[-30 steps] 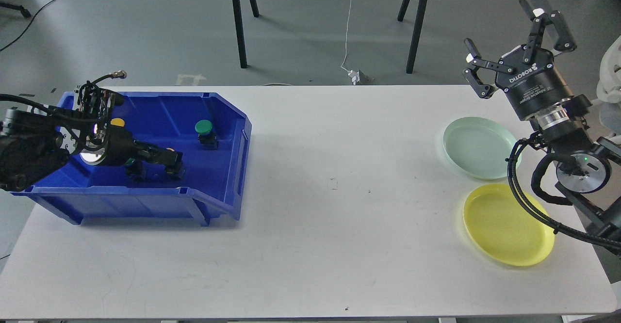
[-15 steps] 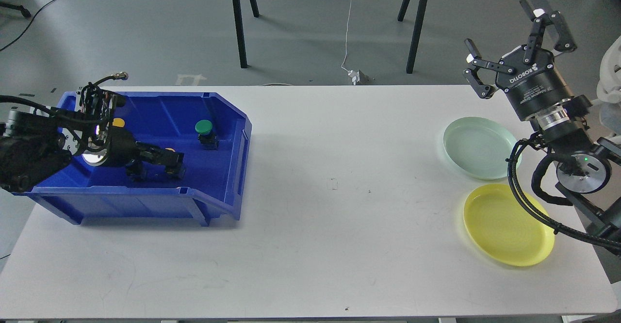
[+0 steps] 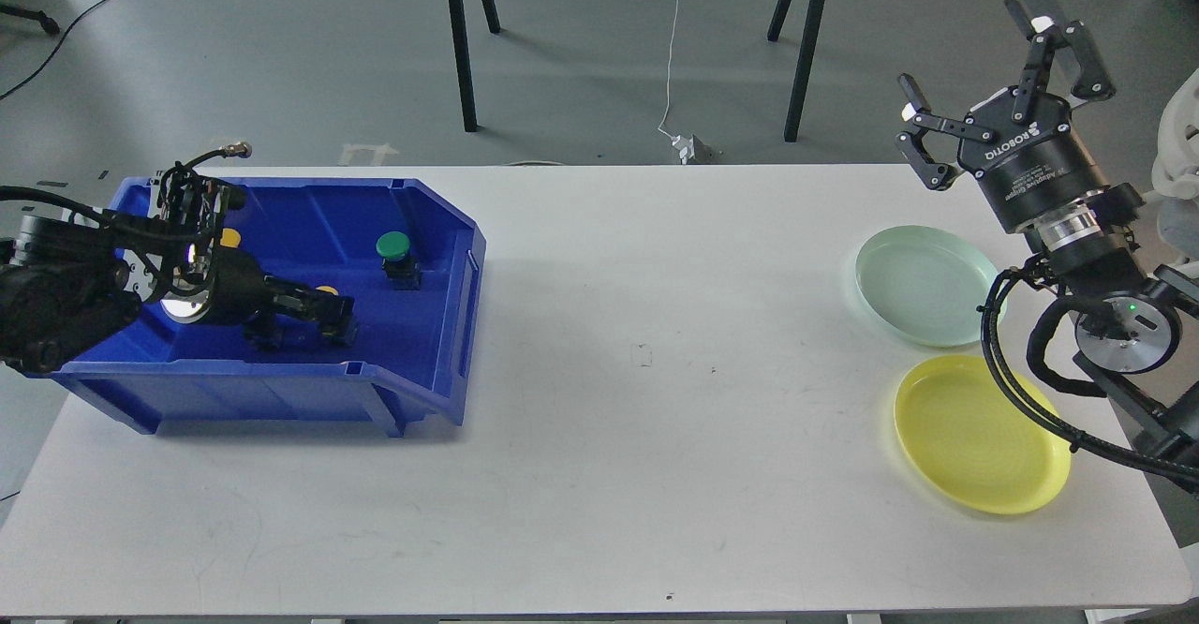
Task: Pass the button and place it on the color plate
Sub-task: 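Lower the left gripper into the bin and grasp the yellow button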
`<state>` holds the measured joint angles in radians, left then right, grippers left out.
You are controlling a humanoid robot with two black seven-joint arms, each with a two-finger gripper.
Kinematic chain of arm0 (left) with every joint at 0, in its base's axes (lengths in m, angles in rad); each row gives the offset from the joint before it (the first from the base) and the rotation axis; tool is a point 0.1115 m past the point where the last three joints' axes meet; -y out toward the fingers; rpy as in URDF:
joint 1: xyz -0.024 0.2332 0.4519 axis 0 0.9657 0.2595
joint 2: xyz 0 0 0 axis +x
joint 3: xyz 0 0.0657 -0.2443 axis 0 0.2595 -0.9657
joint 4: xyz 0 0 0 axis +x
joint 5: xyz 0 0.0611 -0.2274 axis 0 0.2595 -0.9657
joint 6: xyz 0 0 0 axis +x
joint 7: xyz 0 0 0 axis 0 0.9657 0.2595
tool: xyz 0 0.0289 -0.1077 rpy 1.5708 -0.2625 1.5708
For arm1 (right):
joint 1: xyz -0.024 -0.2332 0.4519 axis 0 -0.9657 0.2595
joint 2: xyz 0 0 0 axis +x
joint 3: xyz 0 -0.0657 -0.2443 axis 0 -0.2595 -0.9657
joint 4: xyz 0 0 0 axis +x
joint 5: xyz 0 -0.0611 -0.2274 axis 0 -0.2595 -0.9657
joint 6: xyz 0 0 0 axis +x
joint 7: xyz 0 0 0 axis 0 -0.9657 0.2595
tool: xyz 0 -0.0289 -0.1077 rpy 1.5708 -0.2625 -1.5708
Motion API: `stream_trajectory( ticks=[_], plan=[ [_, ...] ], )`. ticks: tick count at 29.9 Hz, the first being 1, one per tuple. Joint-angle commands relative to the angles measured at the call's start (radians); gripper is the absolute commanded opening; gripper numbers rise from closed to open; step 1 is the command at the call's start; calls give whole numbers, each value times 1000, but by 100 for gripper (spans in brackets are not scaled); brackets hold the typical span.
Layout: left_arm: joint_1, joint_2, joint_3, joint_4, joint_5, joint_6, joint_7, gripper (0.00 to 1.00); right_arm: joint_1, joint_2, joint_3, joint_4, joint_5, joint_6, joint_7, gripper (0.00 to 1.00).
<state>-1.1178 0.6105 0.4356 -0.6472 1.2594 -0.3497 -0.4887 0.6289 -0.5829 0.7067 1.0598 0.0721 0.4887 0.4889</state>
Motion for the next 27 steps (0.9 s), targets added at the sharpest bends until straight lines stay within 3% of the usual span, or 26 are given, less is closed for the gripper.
stream_trajectory(
  ticks=[1, 7, 11, 14, 22, 27],
  plan=[
    [0, 0, 0, 0, -2, 2, 0, 60, 0, 0, -1, -1, 0, 0, 0, 99],
    [0, -2, 0, -2, 0, 2, 0, 49, -3, 0, 0, 0, 0, 0, 0, 99],
    [1, -2, 0, -2, 0, 2, 0, 33, -3, 0, 0, -1, 0, 0, 0, 99],
    [3, -2, 0, -3, 0, 2, 0, 26, -3, 0, 0, -1, 0, 0, 0, 99],
    [-8, 0, -12, -20, -3, 2, 0, 20, -3, 2, 0, -1, 0, 0, 0, 99],
    [-42, 34, -37, -94, -5, -9, 0, 18, -3, 5, 0, -6, 0, 0, 0, 99]
  ],
)
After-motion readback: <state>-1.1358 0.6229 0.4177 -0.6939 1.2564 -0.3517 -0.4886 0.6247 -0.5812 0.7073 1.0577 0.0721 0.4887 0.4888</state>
